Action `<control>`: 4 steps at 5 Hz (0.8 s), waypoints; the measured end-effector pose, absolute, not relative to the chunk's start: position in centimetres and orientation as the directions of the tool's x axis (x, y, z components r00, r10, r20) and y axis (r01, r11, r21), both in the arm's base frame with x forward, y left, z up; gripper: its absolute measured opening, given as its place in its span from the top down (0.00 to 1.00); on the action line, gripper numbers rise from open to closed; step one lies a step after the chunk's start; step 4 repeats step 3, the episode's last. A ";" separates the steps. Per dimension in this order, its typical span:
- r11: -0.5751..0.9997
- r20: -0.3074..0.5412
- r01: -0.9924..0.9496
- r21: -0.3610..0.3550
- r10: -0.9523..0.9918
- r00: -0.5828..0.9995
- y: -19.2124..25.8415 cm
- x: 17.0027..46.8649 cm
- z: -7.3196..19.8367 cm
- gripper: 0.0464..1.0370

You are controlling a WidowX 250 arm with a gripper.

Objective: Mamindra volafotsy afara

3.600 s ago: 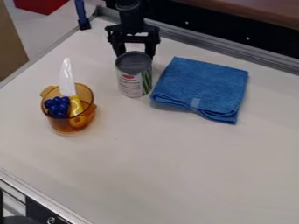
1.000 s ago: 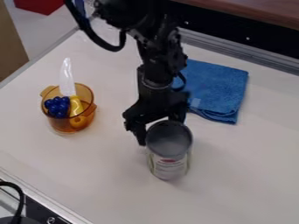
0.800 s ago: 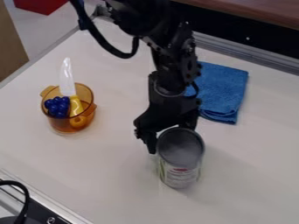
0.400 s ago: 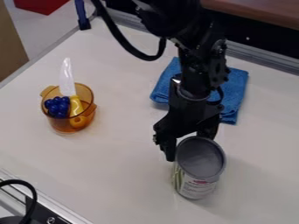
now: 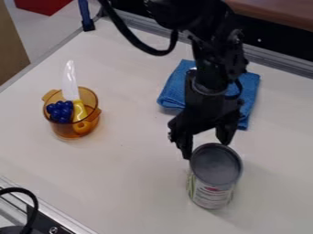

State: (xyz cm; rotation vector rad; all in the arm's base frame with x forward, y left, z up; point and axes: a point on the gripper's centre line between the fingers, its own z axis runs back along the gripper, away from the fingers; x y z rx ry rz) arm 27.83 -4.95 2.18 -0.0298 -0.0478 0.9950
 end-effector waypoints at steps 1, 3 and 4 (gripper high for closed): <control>0.550 0.026 -0.832 -0.069 0.835 0.550 -2.6 29.7 3.6 0.04; 0.824 0.119 -0.565 -0.050 0.566 0.815 -0.4 35.1 5.9 0.04; 0.824 0.119 -0.565 -0.050 0.566 0.815 -0.4 35.1 5.9 0.04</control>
